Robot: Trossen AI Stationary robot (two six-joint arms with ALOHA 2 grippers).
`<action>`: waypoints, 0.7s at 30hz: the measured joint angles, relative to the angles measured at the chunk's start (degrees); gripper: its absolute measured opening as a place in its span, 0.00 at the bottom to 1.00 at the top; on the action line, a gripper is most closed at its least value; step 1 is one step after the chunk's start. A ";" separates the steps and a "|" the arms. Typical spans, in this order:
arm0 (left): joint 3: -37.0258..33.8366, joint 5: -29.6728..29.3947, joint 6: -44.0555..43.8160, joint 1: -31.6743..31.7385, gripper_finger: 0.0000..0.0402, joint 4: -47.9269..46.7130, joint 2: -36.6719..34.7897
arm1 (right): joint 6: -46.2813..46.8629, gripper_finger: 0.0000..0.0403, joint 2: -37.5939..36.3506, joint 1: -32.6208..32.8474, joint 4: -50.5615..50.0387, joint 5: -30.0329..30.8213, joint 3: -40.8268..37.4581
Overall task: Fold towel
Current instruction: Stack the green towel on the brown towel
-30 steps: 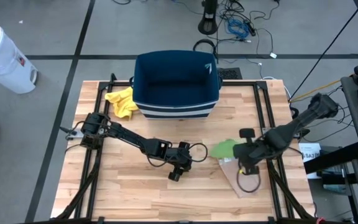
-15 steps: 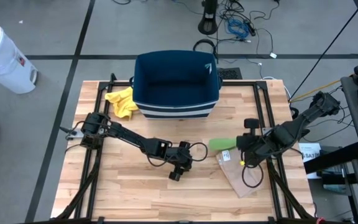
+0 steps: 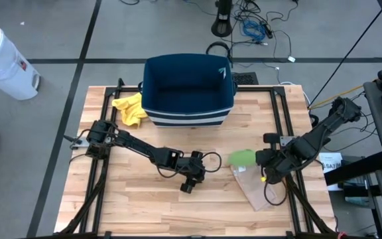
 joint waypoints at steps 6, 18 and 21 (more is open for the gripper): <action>0.00 0.00 0.26 0.07 0.62 0.16 0.00 | 1.20 0.01 2.80 3.45 3.72 -0.78 0.00; 0.00 0.02 -0.18 0.11 0.62 0.46 0.00 | 0.40 0.01 15.43 7.65 10.99 -6.66 0.00; 0.00 0.02 -0.90 0.11 0.62 0.44 0.00 | 0.33 0.01 18.89 8.73 14.30 -9.82 0.00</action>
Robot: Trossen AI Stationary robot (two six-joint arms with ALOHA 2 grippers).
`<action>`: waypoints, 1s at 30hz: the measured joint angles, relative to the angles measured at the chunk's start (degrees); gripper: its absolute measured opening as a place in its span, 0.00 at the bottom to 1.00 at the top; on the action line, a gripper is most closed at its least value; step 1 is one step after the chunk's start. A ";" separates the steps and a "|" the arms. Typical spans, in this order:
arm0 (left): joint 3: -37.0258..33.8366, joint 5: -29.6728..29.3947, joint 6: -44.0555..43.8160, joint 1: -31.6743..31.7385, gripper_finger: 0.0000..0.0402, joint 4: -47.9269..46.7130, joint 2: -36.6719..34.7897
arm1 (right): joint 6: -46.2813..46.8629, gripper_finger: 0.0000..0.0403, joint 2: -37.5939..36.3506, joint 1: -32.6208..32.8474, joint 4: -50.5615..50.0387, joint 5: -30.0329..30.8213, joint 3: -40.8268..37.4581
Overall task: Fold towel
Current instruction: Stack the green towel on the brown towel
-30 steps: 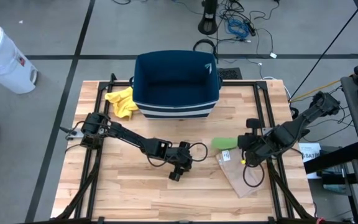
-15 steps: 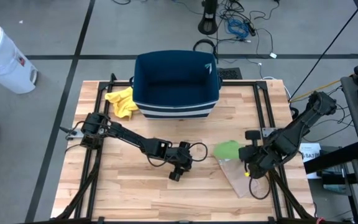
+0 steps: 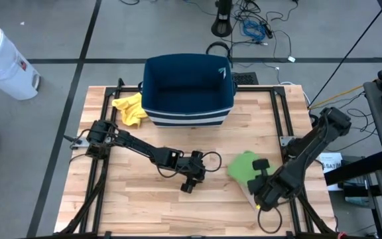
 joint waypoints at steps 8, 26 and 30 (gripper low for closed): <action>0.00 0.00 -0.24 0.00 0.62 0.02 0.00 | 2.01 0.14 6.26 3.86 8.95 -5.63 0.00; 0.00 0.00 -1.86 0.00 0.62 0.75 0.00 | 10.40 0.57 7.55 5.60 11.69 -5.60 0.00; 0.00 0.00 -1.99 0.00 0.62 0.76 0.00 | 10.53 0.56 7.55 7.01 14.38 -5.43 0.00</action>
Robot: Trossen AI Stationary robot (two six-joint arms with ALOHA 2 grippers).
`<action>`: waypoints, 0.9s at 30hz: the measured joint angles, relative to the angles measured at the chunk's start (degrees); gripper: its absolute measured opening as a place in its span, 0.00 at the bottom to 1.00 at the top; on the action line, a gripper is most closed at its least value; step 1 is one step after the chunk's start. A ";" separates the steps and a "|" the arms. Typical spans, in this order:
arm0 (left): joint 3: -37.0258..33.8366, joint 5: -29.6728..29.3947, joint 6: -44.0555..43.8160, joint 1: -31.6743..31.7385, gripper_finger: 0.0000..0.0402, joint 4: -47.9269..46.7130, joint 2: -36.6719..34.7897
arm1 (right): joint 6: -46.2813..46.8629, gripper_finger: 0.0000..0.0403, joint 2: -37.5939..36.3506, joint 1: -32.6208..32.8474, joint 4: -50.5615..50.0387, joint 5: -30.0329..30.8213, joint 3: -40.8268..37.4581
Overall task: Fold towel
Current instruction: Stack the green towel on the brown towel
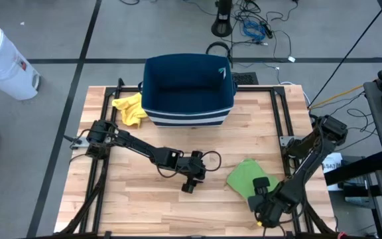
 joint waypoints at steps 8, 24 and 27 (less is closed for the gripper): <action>0.00 0.02 0.11 0.00 0.62 1.36 0.00 | -6.03 0.54 0.00 2.24 6.23 9.79 0.00; 0.00 0.04 0.21 -0.04 0.62 2.14 0.00 | -2.99 0.51 -0.02 4.59 2.93 18.00 -5.76; 0.00 0.04 0.22 -0.04 0.62 2.12 0.00 | -2.99 0.51 -0.02 4.59 8.53 17.91 -8.98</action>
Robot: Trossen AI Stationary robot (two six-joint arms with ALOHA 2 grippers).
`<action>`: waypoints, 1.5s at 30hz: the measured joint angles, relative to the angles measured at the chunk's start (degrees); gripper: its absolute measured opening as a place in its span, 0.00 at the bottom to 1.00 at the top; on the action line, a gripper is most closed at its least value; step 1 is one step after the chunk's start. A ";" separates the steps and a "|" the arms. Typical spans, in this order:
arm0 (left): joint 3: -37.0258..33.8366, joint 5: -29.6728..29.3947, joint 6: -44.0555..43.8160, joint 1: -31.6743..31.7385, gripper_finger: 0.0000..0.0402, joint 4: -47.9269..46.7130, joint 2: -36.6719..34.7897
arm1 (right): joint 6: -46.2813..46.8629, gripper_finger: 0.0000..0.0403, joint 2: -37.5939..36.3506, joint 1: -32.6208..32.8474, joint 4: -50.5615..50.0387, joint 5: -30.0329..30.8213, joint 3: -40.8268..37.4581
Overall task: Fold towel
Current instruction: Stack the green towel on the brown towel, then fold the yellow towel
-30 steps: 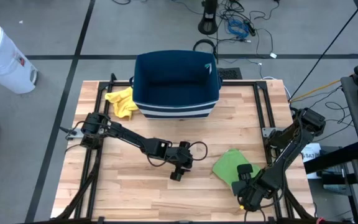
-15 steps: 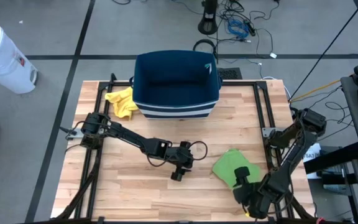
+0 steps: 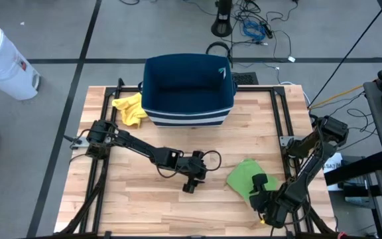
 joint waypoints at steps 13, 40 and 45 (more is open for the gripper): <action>0.00 0.00 0.13 0.00 0.62 0.02 0.00 | -0.52 0.51 -0.26 -2.87 3.83 5.91 -8.20; 0.00 0.48 1.17 0.15 0.62 -0.07 0.00 | -8.12 0.51 -0.41 -14.69 -20.33 24.68 0.84; 0.00 -1.12 1.31 0.15 0.62 -0.70 0.00 | -15.57 0.51 -0.42 -14.69 -9.53 27.27 3.77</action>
